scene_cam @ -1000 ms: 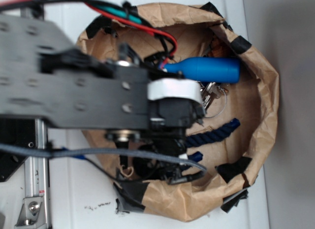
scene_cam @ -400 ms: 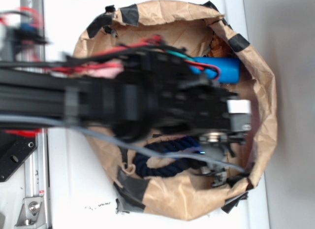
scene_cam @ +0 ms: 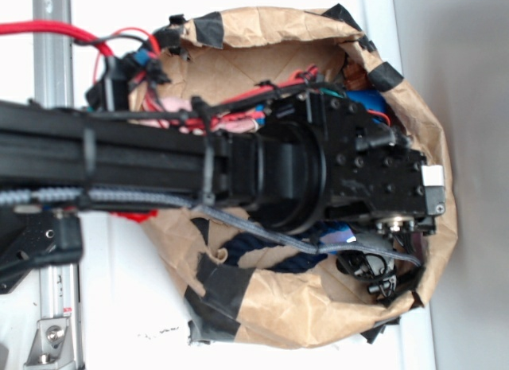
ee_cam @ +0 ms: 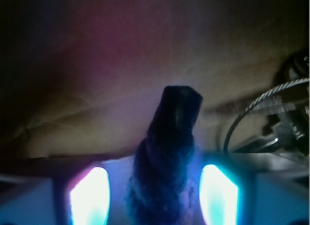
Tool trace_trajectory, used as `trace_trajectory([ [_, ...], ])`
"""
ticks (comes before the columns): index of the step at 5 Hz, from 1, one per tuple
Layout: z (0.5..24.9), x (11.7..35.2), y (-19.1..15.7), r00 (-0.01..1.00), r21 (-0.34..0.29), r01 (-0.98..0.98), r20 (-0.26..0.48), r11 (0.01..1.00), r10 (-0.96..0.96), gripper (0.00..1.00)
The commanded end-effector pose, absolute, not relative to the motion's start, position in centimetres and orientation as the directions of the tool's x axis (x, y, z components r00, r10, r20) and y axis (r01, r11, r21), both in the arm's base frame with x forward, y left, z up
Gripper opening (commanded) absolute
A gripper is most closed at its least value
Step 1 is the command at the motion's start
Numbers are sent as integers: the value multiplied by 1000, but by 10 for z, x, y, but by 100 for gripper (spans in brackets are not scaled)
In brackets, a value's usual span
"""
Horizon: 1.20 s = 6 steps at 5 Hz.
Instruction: Grab the blue rope.
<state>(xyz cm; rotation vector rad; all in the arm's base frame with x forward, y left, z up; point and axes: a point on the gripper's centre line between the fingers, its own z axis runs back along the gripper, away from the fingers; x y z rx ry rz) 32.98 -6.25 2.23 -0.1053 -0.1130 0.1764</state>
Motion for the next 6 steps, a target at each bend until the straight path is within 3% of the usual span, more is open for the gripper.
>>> trace_trajectory([
  [1, 55, 315, -88, 981, -123, -68, 173, 990, 89, 0],
  [2, 103, 304, -72, 962, -62, -30, 268, 998, 46, 0],
  [3, 150, 293, -47, 945, -67, -47, 319, 997, 66, 0],
  [5, 204, 260, -15, 985, 85, 37, 165, 996, -50, 0],
  [6, 206, 253, -18, 986, 107, 67, 142, 992, -82, 0],
])
